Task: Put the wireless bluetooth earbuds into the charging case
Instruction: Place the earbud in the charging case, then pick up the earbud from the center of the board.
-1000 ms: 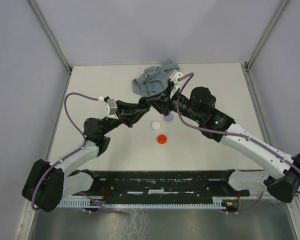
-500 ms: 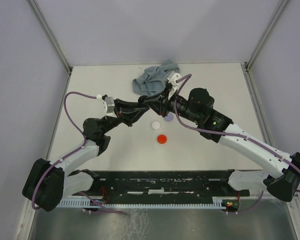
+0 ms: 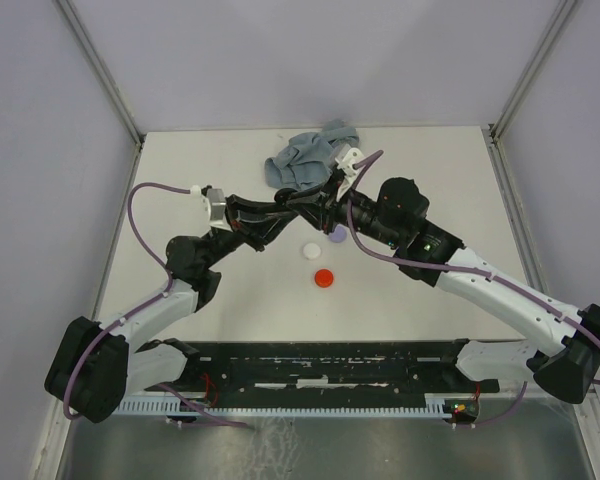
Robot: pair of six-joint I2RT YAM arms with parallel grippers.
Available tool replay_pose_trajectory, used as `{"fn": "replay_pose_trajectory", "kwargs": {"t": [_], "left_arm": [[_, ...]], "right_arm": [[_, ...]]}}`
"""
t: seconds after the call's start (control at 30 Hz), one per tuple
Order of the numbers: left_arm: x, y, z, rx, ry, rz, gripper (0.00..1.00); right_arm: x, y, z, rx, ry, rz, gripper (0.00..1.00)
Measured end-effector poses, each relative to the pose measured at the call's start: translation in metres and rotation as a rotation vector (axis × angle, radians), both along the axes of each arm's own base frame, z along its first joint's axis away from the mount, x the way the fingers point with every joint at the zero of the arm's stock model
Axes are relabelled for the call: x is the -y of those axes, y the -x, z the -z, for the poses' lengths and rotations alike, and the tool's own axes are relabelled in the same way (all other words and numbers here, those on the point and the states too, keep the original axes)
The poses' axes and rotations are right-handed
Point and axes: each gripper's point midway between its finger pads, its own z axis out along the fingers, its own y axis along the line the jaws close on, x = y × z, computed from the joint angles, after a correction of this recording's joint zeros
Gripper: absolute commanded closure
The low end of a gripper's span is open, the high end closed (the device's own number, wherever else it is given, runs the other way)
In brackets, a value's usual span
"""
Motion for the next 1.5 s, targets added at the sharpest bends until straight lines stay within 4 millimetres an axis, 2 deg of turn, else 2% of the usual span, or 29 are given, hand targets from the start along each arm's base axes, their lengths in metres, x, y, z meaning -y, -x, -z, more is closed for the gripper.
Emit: {"fn": "replay_pose_trajectory", "kwargs": {"t": [0.3,0.5,0.8,0.93,1.1,1.5], "left_arm": [[0.000,0.001,0.000,-0.020,0.009,0.010,0.97],[0.001,0.004,0.004,-0.017,-0.009,0.030,0.97],[0.003,0.007,0.014,-0.033,-0.031,0.044,0.97],[0.002,0.007,0.015,-0.022,-0.037,0.035,0.97],[0.001,0.009,0.013,-0.006,-0.039,0.036,0.97],[0.001,0.009,0.019,-0.017,-0.052,0.032,0.97]], "right_arm": [[-0.001,0.002,0.003,0.033,0.025,-0.020,0.69],[-0.001,0.007,0.012,0.025,0.070,-0.048,0.63],[0.001,0.008,0.022,0.001,0.112,-0.044,0.39],[0.005,0.005,0.020,-0.018,0.115,-0.014,0.32],[0.013,-0.004,0.015,-0.025,0.115,0.062,0.29],[0.031,-0.019,0.026,-0.041,0.174,0.170,0.22]]}}
